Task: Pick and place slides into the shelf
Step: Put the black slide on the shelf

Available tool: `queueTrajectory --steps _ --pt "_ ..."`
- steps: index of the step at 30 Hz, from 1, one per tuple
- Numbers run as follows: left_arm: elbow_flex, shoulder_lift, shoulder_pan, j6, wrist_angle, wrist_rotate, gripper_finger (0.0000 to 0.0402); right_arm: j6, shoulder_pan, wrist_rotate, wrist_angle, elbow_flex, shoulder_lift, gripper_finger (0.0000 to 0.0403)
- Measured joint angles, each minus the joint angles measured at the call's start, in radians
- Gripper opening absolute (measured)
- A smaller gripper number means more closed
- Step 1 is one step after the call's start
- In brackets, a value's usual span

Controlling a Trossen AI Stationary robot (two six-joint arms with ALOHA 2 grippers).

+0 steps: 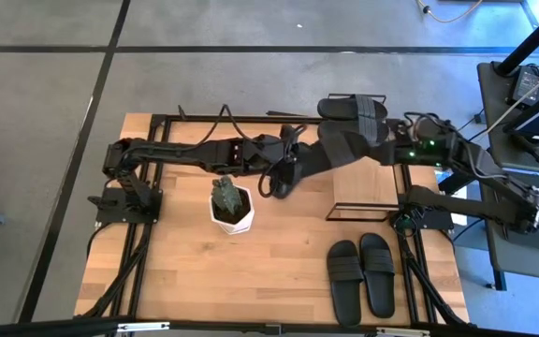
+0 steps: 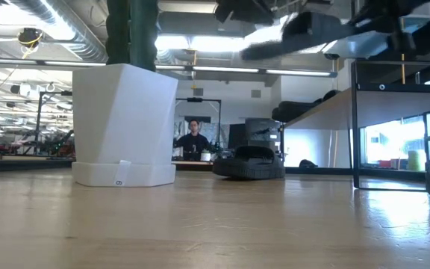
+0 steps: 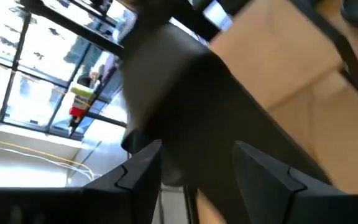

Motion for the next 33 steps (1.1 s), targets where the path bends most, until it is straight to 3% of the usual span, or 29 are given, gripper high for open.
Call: queueTrajectory --steps 8,16,25,33 --pt "0.000 -0.064 0.074 -0.249 0.025 0.019 0.0186 0.072 0.000 0.101 -0.180 0.000 -0.147 0.0043" --pt "0.000 -0.085 0.154 -0.433 -0.002 0.150 0.0186 0.162 0.000 0.176 -0.340 0.000 -0.264 0.0043" --pt "-0.001 -0.085 0.163 -0.441 -0.009 0.175 0.0186 0.201 0.000 0.236 -0.481 -0.011 -0.297 0.0043" --pt "-0.001 -0.085 0.163 -0.441 -0.013 0.174 0.0186 0.199 0.000 0.271 -0.448 -0.141 -0.307 0.0043"
